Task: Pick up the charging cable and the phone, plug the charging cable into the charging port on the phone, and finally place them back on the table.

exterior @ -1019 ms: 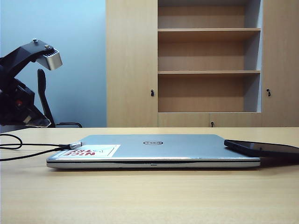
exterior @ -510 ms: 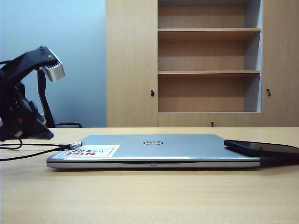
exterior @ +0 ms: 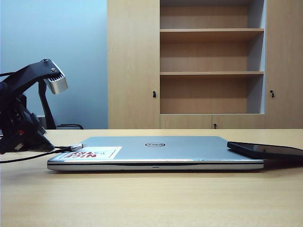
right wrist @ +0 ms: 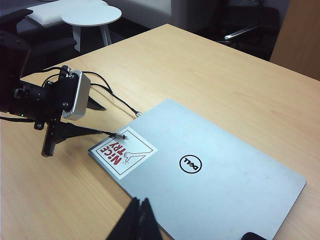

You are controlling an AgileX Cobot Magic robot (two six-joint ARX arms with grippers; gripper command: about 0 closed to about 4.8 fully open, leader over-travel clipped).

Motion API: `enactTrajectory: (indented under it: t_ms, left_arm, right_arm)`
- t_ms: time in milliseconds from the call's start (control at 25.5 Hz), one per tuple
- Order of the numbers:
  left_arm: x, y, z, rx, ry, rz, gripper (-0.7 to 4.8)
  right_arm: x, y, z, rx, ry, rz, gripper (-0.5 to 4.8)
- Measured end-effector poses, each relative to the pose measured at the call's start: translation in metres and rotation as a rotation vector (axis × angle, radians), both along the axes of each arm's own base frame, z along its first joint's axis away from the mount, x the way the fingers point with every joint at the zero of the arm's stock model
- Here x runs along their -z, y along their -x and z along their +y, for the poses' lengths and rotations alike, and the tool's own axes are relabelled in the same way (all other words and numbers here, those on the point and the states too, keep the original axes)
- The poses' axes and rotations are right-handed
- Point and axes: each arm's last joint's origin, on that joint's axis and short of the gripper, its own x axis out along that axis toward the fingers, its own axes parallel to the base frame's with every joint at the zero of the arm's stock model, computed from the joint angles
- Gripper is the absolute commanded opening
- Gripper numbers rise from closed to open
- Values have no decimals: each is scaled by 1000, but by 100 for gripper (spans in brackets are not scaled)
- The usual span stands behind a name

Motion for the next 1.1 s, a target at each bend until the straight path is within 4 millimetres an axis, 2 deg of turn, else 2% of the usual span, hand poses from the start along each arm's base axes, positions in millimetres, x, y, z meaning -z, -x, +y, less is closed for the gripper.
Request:
enactTrajectory:
  t_ms: [549,1098]
  left_arm:
    - [4,-1,0,0,-4,14,247]
    - [17,-10,-4,2,0,4,247]
  right_arm:
    - [0,0,0,0,-3,-3,-1]
    - [0,0,0,0,-3,-3,-1]
